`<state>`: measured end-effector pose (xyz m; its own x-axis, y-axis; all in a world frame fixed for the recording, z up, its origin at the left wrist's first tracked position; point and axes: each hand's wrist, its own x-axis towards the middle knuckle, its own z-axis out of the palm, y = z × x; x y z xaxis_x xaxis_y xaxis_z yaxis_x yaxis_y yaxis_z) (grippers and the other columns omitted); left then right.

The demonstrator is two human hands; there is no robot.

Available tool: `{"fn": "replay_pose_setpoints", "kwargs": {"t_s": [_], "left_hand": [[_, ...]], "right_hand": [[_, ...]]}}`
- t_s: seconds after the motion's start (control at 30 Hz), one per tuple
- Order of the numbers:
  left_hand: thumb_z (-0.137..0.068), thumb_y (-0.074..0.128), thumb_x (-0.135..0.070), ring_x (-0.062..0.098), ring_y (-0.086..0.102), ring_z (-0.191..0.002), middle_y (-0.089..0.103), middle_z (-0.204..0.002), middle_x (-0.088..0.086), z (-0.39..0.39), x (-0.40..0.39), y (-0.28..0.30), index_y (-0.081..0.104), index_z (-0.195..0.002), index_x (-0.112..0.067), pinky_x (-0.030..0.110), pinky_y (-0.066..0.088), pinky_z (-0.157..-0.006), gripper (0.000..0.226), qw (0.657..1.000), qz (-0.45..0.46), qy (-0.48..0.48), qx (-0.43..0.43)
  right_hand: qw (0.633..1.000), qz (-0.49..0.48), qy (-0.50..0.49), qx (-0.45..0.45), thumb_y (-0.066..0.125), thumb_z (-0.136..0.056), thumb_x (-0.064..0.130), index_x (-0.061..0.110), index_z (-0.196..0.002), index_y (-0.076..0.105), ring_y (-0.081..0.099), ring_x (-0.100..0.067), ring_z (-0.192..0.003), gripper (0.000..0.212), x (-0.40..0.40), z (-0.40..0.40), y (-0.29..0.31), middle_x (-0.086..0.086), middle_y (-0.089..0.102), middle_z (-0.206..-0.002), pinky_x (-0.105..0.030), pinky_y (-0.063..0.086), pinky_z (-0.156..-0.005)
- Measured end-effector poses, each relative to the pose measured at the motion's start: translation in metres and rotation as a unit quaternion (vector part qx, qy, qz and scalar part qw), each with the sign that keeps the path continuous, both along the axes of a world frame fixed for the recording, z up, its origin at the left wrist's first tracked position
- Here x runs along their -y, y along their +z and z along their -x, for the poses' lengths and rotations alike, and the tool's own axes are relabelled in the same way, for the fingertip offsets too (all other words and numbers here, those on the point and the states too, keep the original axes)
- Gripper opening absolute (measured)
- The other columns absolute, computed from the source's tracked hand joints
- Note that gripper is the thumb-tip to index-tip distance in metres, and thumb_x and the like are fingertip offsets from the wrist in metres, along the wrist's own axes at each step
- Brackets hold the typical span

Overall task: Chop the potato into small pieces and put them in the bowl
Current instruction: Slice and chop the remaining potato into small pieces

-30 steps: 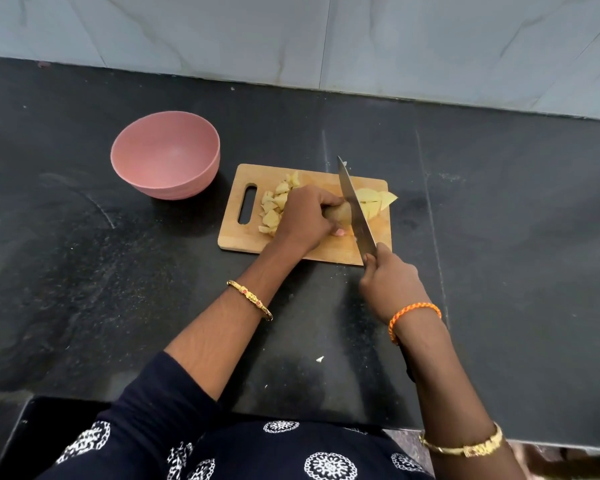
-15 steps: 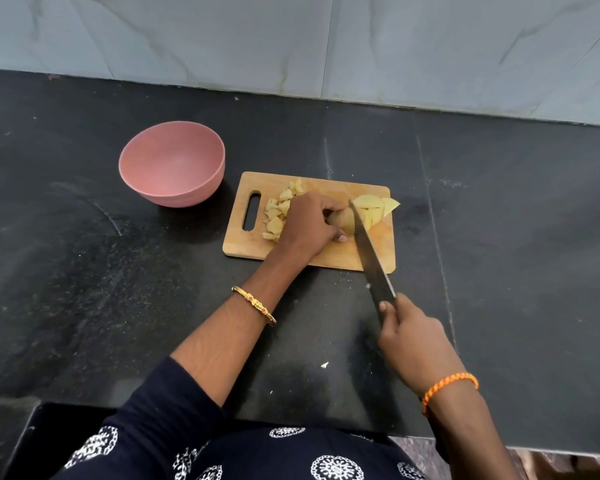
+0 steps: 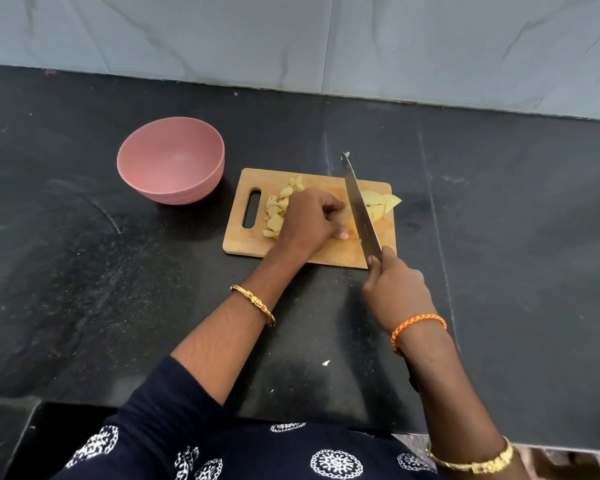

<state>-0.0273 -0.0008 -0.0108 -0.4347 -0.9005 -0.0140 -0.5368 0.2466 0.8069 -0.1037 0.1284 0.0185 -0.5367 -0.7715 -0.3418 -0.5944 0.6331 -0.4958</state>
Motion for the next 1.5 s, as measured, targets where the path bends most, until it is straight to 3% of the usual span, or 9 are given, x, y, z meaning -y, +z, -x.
{"fn": "replay_pose_setpoints", "kwargs": {"t_s": [0.13, 0.33, 0.53, 0.63, 0.7, 0.87, 1.23, 1.5], "left_hand": [[-0.060, 0.086, -0.009, 0.014, 0.063, -0.098, 0.070, -0.108, 0.008, 0.001, -0.001, 0.000, 0.068, -0.109, -0.005, 0.015, 0.045, -0.083, 0.052, 1.000, 0.015, -0.002, 0.000], [-0.055, 0.088, -0.010, 0.014, 0.063, -0.097, 0.071, -0.105, 0.008, -0.001, 0.000, 0.000, 0.069, -0.107, -0.004, 0.013, 0.044, -0.081, 0.055, 1.000, 0.011, 0.005, -0.005], [-0.056, 0.088, -0.012, 0.013, 0.063, -0.098, 0.071, -0.106, 0.008, 0.000, -0.002, 0.003, 0.069, -0.107, -0.005, 0.015, 0.045, -0.083, 0.055, 1.000, 0.020, 0.003, 0.009], [-0.060, 0.087, -0.016, 0.016, 0.063, -0.099, 0.069, -0.110, 0.006, -0.001, -0.003, 0.004, 0.068, -0.111, -0.007, 0.017, 0.045, -0.082, 0.055, 1.000, 0.023, 0.008, 0.020], [-0.058, 0.088, -0.016, 0.016, 0.064, -0.096, 0.069, -0.108, 0.007, -0.002, -0.005, 0.004, 0.068, -0.111, -0.005, 0.020, 0.049, -0.082, 0.057, 1.000, 0.014, 0.015, 0.010], [-0.057, 0.088, -0.013, 0.013, 0.064, -0.091, 0.070, -0.106, 0.008, -0.003, -0.006, 0.003, 0.068, -0.110, -0.005, 0.017, 0.049, -0.079, 0.057, 1.000, 0.004, 0.025, 0.010], [-0.059, 0.087, -0.012, 0.014, 0.065, -0.092, 0.071, -0.104, 0.009, -0.003, -0.005, 0.003, 0.069, -0.107, -0.004, 0.015, 0.046, -0.079, 0.052, 0.999, 0.023, 0.027, 0.023], [-0.063, 0.084, -0.009, 0.016, 0.064, -0.098, 0.069, -0.110, 0.010, -0.003, -0.010, 0.001, 0.067, -0.111, -0.004, 0.017, 0.046, -0.084, 0.051, 0.999, 0.040, 0.027, 0.018]], "right_hand": [[0.999, -0.051, 0.006, 0.001, 0.040, -0.098, 0.022, 0.017, -0.098, 0.038, 0.058, -0.036, -0.089, 0.006, 0.011, -0.002, 0.001, -0.014, 0.049, -0.090, -0.041, 0.049, -0.077], [0.996, -0.090, 0.017, 0.018, 0.038, -0.099, 0.024, 0.013, -0.103, 0.043, 0.058, -0.036, -0.091, 0.014, -0.001, -0.003, -0.005, -0.016, 0.051, -0.094, -0.043, 0.050, -0.081], [0.995, -0.085, 0.024, 0.044, 0.033, -0.100, 0.033, 0.018, -0.100, 0.049, 0.060, -0.035, -0.081, 0.021, -0.042, 0.006, 0.005, -0.015, 0.059, -0.088, -0.043, 0.052, -0.077], [0.999, -0.031, 0.021, 0.021, 0.032, -0.099, 0.034, 0.019, -0.089, 0.044, 0.058, -0.035, -0.075, 0.021, -0.045, 0.009, 0.018, -0.014, 0.058, -0.080, -0.038, 0.049, -0.067], [0.999, -0.002, 0.037, 0.014, 0.032, -0.100, 0.033, 0.019, -0.093, 0.046, 0.058, -0.032, -0.071, 0.021, -0.035, 0.009, 0.020, -0.013, 0.058, -0.079, -0.038, 0.049, -0.065], [0.999, -0.008, 0.043, 0.008, 0.032, -0.100, 0.032, 0.015, -0.103, 0.049, 0.060, -0.031, -0.075, 0.024, -0.013, 0.009, 0.010, -0.014, 0.059, -0.084, -0.043, 0.054, -0.073], [0.998, -0.035, 0.043, -0.025, 0.036, -0.100, 0.022, 0.017, -0.098, 0.037, 0.054, -0.034, -0.080, 0.006, -0.004, 0.000, 0.009, -0.014, 0.050, -0.087, -0.037, 0.044, -0.068], [0.998, -0.042, 0.038, -0.005, 0.039, -0.098, 0.022, 0.013, -0.110, 0.044, 0.059, -0.036, -0.090, 0.016, -0.005, 0.000, 0.009, -0.018, 0.056, -0.100, -0.042, 0.051, -0.078]]}}
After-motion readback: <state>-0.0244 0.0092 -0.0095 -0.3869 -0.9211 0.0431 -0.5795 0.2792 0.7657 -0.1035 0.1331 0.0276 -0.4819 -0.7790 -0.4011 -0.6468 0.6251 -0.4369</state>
